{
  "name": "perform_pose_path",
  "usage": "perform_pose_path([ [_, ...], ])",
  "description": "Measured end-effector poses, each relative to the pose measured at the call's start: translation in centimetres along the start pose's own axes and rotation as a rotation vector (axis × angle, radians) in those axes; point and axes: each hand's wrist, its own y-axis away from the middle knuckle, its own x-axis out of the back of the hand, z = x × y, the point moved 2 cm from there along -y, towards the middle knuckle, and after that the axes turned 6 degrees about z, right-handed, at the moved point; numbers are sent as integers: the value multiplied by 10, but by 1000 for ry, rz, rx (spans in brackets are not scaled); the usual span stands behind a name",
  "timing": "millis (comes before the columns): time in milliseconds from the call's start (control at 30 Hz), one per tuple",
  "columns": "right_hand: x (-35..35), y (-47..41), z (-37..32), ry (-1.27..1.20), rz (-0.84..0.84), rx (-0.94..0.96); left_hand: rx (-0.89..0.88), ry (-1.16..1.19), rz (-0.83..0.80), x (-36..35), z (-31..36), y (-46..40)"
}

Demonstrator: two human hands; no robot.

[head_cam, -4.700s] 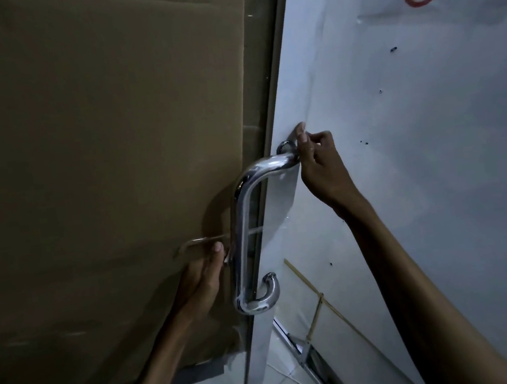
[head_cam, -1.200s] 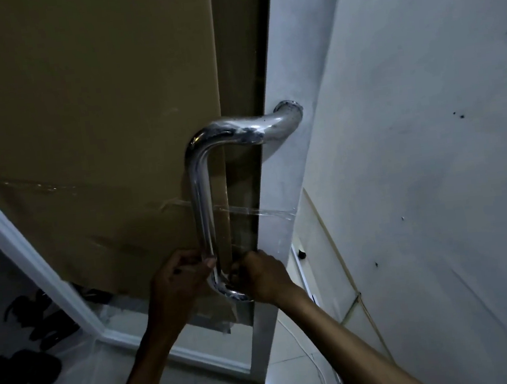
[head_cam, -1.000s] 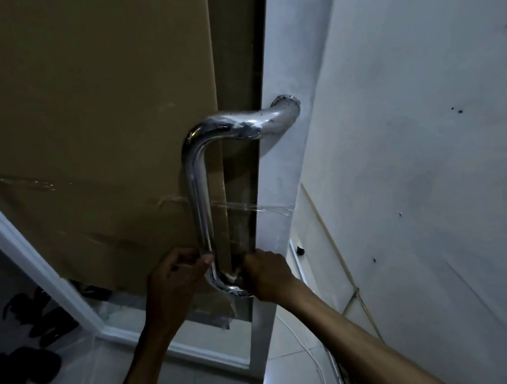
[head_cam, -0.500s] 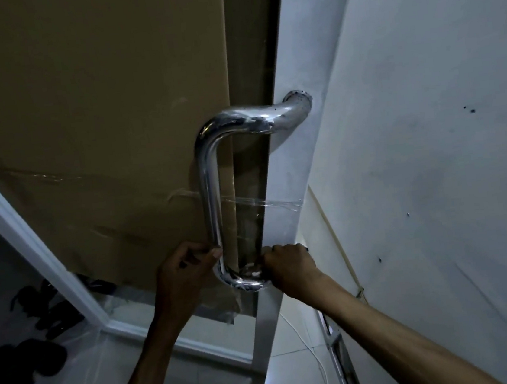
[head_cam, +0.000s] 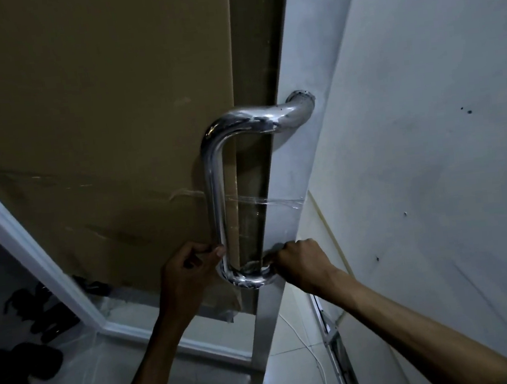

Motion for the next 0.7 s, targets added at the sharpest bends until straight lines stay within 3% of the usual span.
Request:
perform_pose_path([
  [100,-7,6,-6,-72,-29,32,24,26,-14,0,1,-1],
  [167,-7,13,1,-130,87,-46,15,23,-27,0,1,-3],
  [267,-9,23,-11,-176,119,-98,29,21,-65,1,0,-7],
  [433,-23,33,-17,-137,116,-277,40,-2,-140,3,-3,-17],
  [567,-21,33,-38,-91,152,-280,65,-41,-194,6,-1,-23],
  [700,-25,41,-39,-64,219,-478,43,-100,-230,6,3,-27],
])
